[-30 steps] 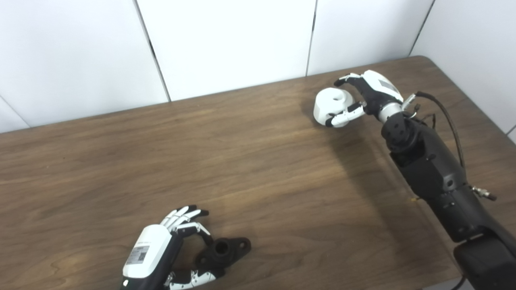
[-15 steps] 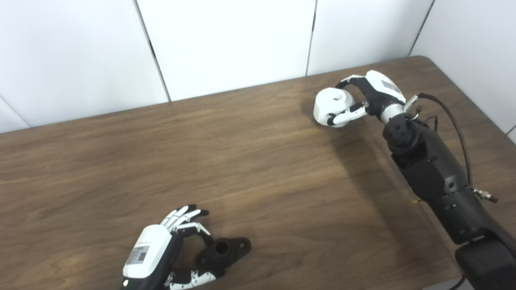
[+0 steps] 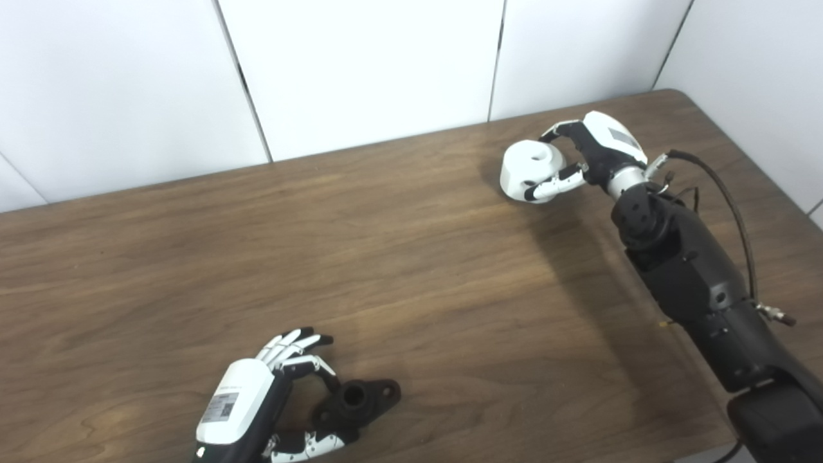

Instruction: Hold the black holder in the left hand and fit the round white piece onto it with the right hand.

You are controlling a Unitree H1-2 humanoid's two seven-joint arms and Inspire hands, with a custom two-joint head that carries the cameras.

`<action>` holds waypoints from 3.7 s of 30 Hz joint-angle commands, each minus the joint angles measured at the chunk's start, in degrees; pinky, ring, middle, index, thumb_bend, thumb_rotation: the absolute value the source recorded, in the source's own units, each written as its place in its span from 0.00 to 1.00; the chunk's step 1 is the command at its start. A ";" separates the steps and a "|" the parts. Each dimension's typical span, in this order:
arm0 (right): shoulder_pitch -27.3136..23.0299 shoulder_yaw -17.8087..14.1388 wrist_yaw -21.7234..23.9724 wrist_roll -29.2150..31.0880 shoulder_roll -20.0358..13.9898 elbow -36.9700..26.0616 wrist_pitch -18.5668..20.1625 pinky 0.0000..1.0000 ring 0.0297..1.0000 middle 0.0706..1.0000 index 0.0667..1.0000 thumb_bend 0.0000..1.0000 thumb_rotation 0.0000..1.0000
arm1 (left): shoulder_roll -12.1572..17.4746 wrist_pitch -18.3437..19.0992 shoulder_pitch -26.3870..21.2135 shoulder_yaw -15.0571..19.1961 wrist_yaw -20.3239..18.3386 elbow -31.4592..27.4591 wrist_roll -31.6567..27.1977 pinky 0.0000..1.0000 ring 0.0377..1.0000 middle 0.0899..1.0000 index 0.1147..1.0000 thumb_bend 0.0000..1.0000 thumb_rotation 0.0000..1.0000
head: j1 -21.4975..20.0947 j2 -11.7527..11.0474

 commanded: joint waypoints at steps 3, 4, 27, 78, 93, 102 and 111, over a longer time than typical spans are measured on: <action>-1.54 -0.77 -2.50 -0.73 -1.82 -1.41 -2.45 0.79 0.88 0.79 0.59 0.77 0.20 | 1.07 3.45 2.32 0.04 -3.58 1.32 1.36 0.90 0.92 0.83 0.43 0.51 0.04 | 0.00 0.05; -1.45 -0.73 -2.99 -0.98 -1.80 -1.35 -2.73 0.78 0.87 0.78 0.58 0.76 0.18 | 1.09 3.37 2.31 0.02 -3.60 1.33 1.36 0.90 0.92 0.83 0.43 0.51 0.04 | -0.02 0.12; -0.06 0.61 -7.91 -6.22 -1.93 -1.14 -5.87 0.77 0.85 0.75 0.45 0.52 0.13 | -0.18 2.83 2.34 0.44 -3.93 0.94 1.84 0.88 0.91 0.82 0.42 0.51 0.04 | 1.08 0.01; 12.77 1.89 36.08 -7.35 4.85 -58.70 4.03 0.77 0.87 0.75 0.45 0.52 0.13 | -7.56 10.65 -2.15 -5.29 -5.46 2.53 9.08 0.93 0.93 0.85 0.43 0.50 0.05 | 16.96 4.94; 16.09 5.02 36.34 -9.02 9.88 -57.67 2.37 0.77 0.87 0.75 0.45 0.52 0.13 | -7.55 11.82 -2.64 -5.47 -6.99 1.45 9.46 0.93 0.93 0.85 0.43 0.50 0.05 | 17.00 6.88; 16.78 5.96 35.60 -9.03 11.22 -56.32 0.96 0.76 0.88 0.76 0.45 0.52 0.13 | -7.83 12.28 -2.57 -5.58 -7.41 0.89 10.21 0.93 0.93 0.85 0.43 0.50 0.05 | 17.38 7.32; 17.23 8.10 33.82 -9.74 13.64 -53.50 -0.63 0.77 0.88 0.76 0.45 0.52 0.13 | -8.20 13.00 -2.70 -6.00 -7.87 0.56 11.00 0.93 0.94 0.85 0.43 0.50 0.05 | 17.87 7.53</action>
